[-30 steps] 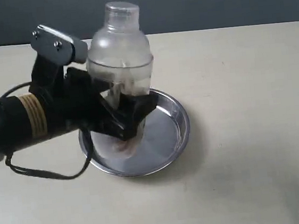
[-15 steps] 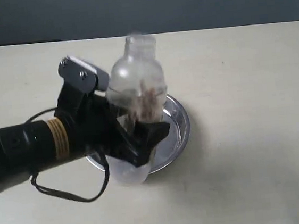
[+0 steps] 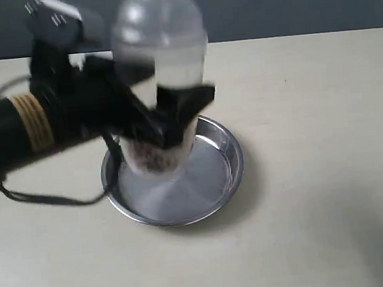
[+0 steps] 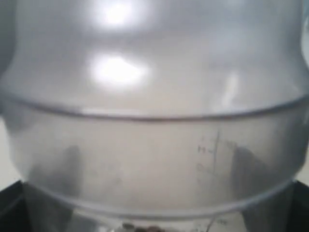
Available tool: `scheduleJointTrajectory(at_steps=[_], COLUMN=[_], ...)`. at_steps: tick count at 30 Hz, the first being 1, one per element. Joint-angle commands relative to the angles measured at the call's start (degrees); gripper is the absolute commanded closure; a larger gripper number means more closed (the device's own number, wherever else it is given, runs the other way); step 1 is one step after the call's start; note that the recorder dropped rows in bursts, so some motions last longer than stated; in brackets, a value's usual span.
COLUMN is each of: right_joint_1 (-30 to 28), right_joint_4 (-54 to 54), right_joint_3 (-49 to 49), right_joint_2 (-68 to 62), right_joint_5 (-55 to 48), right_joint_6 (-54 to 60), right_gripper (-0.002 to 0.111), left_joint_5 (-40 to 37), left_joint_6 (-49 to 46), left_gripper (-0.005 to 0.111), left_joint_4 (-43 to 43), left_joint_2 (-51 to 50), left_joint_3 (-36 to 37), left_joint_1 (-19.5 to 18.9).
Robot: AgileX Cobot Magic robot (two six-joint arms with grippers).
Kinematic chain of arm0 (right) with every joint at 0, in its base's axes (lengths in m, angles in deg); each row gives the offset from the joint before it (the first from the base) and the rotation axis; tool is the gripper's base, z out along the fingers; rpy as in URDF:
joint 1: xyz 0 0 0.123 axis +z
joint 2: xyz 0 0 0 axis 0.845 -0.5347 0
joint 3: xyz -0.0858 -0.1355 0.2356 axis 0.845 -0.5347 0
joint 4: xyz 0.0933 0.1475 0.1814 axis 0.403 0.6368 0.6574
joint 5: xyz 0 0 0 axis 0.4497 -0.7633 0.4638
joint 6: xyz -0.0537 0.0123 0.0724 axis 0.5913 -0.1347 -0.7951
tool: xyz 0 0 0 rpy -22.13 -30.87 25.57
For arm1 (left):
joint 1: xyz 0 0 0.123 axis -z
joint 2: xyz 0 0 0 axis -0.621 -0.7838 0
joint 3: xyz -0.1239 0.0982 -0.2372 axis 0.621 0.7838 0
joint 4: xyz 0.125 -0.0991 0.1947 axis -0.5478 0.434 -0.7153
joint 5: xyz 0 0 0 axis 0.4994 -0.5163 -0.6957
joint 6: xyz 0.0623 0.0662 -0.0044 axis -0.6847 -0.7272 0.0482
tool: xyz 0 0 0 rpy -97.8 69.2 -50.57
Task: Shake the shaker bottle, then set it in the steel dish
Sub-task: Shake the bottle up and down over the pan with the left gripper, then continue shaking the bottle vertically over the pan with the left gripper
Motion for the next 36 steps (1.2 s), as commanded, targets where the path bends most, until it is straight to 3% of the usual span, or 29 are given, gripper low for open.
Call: scheduleJointTrajectory(at_steps=[1, 4, 6, 7, 9, 10, 11, 14, 15, 16, 17, 19, 20, 21, 24, 25, 26, 28, 29, 30, 32, 33, 34, 36], right_joint_1=[0.2, 0.2, 0.2, 0.2, 0.2, 0.2, 0.2, 0.2, 0.2, 0.2, 0.2, 0.2, 0.2, 0.2, 0.2, 0.2, 0.2, 0.2, 0.2, 0.2, 0.2, 0.2, 0.2, 0.2], right_joint_4=[0.1, 0.1, 0.1, 0.1, 0.1, 0.1, 0.1, 0.1, 0.1, 0.1, 0.1, 0.1, 0.1, 0.1, 0.1, 0.1, 0.1, 0.1, 0.1, 0.1, 0.1, 0.1, 0.1, 0.1], right_joint_3=[-0.1, -0.1, -0.1, -0.1, -0.1, -0.1, -0.1, -0.1, -0.1, -0.1, -0.1, -0.1, -0.1, -0.1, -0.1, -0.1, -0.1, -0.1, -0.1, -0.1, -0.1, -0.1, -0.1, -0.1], right_joint_2=[0.2, 0.2, 0.2, 0.2, 0.2, 0.2, 0.2, 0.2, 0.2, 0.2, 0.2, 0.2, 0.2, 0.2, 0.2, 0.2, 0.2, 0.2, 0.2, 0.2, 0.2, 0.2, 0.2, 0.2], right_joint_5=[0.7, 0.7, 0.7, 0.7, 0.7, 0.7, 0.7, 0.7, 0.7, 0.7, 0.7, 0.7, 0.7, 0.7, 0.7, 0.7, 0.7, 0.7, 0.7, 0.7, 0.7, 0.7, 0.7, 0.7], right_joint_6=[0.1, 0.1, 0.1, 0.1, 0.1, 0.1, 0.1, 0.1, 0.1, 0.1, 0.1, 0.1, 0.1, 0.1, 0.1, 0.1, 0.1, 0.1, 0.1, 0.1, 0.1, 0.1, 0.1, 0.1], right_gripper=[0.109, 0.109, 0.109, 0.109, 0.109, 0.109, 0.109, 0.109, 0.109, 0.109, 0.109, 0.109, 0.109, 0.109, 0.109, 0.109, 0.109, 0.109, 0.109, 0.109, 0.109, 0.109, 0.109, 0.109], left_joint_5=[0.9, 0.3, -2.3, -3.3, 0.9, 5.0, 7.2, 8.0, 7.1, 5.2, 2.6, 5.5, 8.2, 7.7, 0.7, 0.2, 0.9, 5.1, 6.9, 5.9, -0.1, -1.0, -0.6, 4.0], left_joint_6=[-1.7, -0.3, -6.6, -11.9, -21.6, -21.3, -17.0, -3.5, -3.3, -6.9, -14.9, -33.0, -35.3, -33.7, -24.0, -23.9, -26.1, -33.6, -31.8, -30.0, -24.0, -22.7, -23.4, -30.1], left_gripper=[0.106, 0.106, 0.106, 0.106, 0.106, 0.106, 0.106, 0.106, 0.106, 0.106, 0.106, 0.106, 0.106, 0.106, 0.106, 0.106, 0.106, 0.106, 0.106, 0.106, 0.106, 0.106, 0.106, 0.106], left_joint_4=[-0.8, -3.6, -4.2, 1.2, 22.6, 30.5, 29.6, -3.1, -4.3, 0.0, 13.1, 39.8, 50.7, 50.7, 16.3, 11.8, 17.7, 41.4, 50.1, 46.3, 18.7, 10.7, 12.7, 35.5], left_joint_2=[4.4, 0.5, 0.1, 0.0, -1.1, -2.1, -2.7, -2.6, -2.3, -2.3, -2.5, -3.3, -3.4, -3.1, -1.2, -0.8, -0.8, -2.3, -3.1, -3.2, -1.9, -1.5, -1.4, -2.8], left_joint_3=[-2.7, 2.5, 3.8, 4.0, 5.4, 6.2, 6.9, 6.8, 6.8, 6.8, 6.8, 7.3, 7.6, 7.4, 5.8, 5.8, 5.8, 5.8, 5.6, 5.3, 4.2, 4.1, 4.1, 4.6], left_joint_1=[0.1, 0.7, -0.4, -2.6, -8.8, -9.8, -8.7, -1.0, 0.4, 0.7, -0.5, -4.1, -4.4, -3.6, 4.0, 5.2, 4.1, -1.1, -1.7, -0.6, 5.0, 7.2, 7.3, 3.0])
